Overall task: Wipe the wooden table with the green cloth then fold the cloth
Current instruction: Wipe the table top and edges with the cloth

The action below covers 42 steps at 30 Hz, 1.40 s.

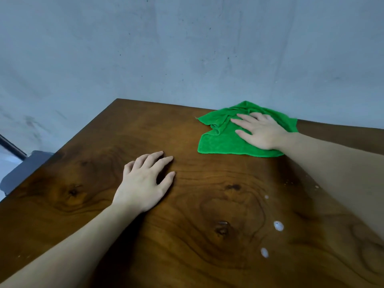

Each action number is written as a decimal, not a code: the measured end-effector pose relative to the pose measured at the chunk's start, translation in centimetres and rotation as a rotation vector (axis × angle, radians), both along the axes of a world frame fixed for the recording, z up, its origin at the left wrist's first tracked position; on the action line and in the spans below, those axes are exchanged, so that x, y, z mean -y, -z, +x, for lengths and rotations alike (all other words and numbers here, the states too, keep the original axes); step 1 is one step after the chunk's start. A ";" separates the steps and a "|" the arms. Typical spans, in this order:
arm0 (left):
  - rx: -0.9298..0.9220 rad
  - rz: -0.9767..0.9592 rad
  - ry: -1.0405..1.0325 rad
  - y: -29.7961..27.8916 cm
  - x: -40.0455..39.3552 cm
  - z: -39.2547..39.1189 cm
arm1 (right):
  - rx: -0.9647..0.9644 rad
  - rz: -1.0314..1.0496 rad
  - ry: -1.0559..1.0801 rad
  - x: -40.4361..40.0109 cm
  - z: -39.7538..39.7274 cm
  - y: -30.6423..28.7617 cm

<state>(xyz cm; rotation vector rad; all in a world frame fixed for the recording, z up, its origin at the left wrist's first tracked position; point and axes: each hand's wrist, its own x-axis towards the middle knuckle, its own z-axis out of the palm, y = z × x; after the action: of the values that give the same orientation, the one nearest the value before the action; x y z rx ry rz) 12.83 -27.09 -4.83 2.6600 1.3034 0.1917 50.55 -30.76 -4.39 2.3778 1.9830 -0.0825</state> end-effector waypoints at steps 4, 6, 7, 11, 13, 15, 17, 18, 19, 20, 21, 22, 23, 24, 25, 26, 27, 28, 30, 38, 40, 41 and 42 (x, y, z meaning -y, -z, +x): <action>0.004 -0.012 0.004 -0.1 -0.2 0.1 | -0.054 -0.053 -0.045 -0.6 0.5 -0.6; 0.009 -0.008 -0.002 -0.1 -0.1 0.2 | -0.081 -0.057 0.026 -0.5 0.7 -0.4; 0.014 -0.003 -0.008 -0.1 -0.1 0.3 | -0.083 -0.058 0.078 -0.2 0.7 -0.2; 0.036 0.008 -0.011 -0.4 0.4 0.5 | -0.061 -0.089 0.180 2.8 -1.4 0.4; 0.047 0.039 -0.008 -0.7 1.0 0.3 | -0.059 -0.080 0.140 5.1 -3.5 0.4; 0.048 0.036 -0.006 -1.2 2.0 0.1 | -0.053 -0.076 0.083 7.6 -6.1 0.2; 0.076 -0.013 -0.007 -1.5 3.7 -0.3 | -0.037 -0.069 0.036 10.4 -9.0 0.3; 0.092 -0.040 -0.003 -1.6 4.8 -0.6 | -0.038 -0.061 0.021 12.0 -10.6 0.3; 0.106 -0.060 0.006 -1.7 6.1 -1.0 | -0.042 -0.052 0.007 13.6 -12.1 0.3; 0.114 -0.075 0.022 -1.7 7.4 -1.6 | -0.045 -0.049 -0.010 15.1 -13.7 0.4; 0.111 -0.079 0.047 -1.7 8.8 -2.3 | -0.046 -0.053 -0.030 16.6 -15.3 0.5; 0.100 -0.077 0.081 -1.6 10.2 -3.2 | -0.046 -0.059 -0.047 18.1 -17.0 0.6; 0.091 -0.068 0.117 -1.5 11.6 -4.0 | -0.044 -0.064 -0.062 19.5 -18.7 0.5; 0.092 -0.054 0.148 -1.4 12.8 -4.8 | -0.045 -0.065 -0.074 20.8 -20.3 0.4; 0.108 -0.038 0.170 -1.4 13.9 -5.6 | -0.048 -0.064 -0.083 22.0 -21.9 0.4; 0.133 -0.028 0.178 -1.3 15.0 -6.4 | -0.051 -0.062 -0.092 23.3 -23.4 0.3; 0.160 -0.029 0.174 -1.3 15.9 -7.2 | -0.056 -0.057 -0.103 24.5 -25.0 0.2; 0.179 -0.039 0.166 -1.3 16.8 -7.9 | -0.060 -0.050 -0.120 25.7 -26.4 0.2; 0.199 -0.061 0.161 -1.2 18.4 -9.0 | -0.075 -0.033 -0.174 28.0 -29.0 0.3; 0.229 -0.024 0.257 -1.2 23.2 -10.9 | -0.202 0.090 -0.218 35.4 -29.0 -0.1; 0.234 -0.032 0.283 -1.3 23.9 -11.1 | -0.162 0.094 -0.171 37.6 -27.6 0.0; 0.235 -0.033 0.295 -1.3 24.2 -11.1 | -0.118 0.069 -0.141 38.6 -26.9 0.1; 0.234 -0.033 0.303 -1.4 24.6 -11.1 | -0.072 0.035 -0.106 39.5 -26.3 0.2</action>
<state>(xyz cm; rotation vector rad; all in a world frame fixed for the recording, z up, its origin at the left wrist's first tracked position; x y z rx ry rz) 1.71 -51.68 -3.44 2.6667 0.8164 0.4193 24.28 -70.23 -4.64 2.3171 2.1563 -0.1326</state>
